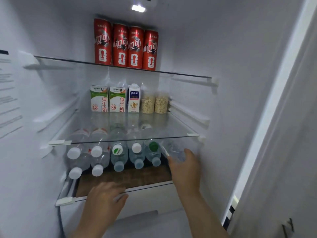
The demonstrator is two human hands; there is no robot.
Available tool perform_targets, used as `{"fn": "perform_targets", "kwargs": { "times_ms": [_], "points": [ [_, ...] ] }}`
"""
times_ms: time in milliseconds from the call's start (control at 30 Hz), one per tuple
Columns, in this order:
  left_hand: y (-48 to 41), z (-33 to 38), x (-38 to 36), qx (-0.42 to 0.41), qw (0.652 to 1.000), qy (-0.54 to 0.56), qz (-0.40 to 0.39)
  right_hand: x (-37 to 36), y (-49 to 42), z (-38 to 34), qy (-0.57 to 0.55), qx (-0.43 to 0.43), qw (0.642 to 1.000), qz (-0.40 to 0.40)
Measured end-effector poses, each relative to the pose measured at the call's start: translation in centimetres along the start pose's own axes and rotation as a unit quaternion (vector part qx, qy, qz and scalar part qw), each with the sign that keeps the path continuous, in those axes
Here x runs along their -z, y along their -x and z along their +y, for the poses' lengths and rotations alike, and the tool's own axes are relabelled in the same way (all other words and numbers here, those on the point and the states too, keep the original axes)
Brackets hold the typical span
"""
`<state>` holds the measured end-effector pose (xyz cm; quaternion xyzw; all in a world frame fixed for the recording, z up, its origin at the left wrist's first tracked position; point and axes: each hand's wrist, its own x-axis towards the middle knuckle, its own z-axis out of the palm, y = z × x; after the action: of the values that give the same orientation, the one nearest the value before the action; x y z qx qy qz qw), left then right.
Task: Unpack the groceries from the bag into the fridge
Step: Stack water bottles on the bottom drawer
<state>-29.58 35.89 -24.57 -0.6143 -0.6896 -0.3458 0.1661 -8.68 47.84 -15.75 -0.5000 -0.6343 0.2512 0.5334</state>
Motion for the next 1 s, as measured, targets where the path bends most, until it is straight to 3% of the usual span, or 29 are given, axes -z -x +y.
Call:
{"fn": "perform_targets", "kwargs": {
  "times_ms": [367, 600, 733, 1000],
  "points": [
    [0.2, -0.5, -0.9, -0.002, 1.0, 0.018, 0.016, -3.2, -2.5, 0.8, 0.036, -0.006, 0.994, -0.098],
    [0.2, -0.9, -1.2, 0.006, 1.0, -0.001, -0.012, -4.8, -4.4, 1.3, -0.041, -0.018, 0.997, -0.056],
    [0.1, -0.5, -0.9, 0.006, 1.0, -0.004, -0.019, -5.6, -5.5, 1.3, -0.021, 0.01, 0.998, -0.055],
    [0.3, -0.8, -1.3, -0.009, 0.999, 0.023, 0.034, -6.8, -6.7, 1.7, -0.001, 0.053, 0.998, -0.044]
  ]
}}
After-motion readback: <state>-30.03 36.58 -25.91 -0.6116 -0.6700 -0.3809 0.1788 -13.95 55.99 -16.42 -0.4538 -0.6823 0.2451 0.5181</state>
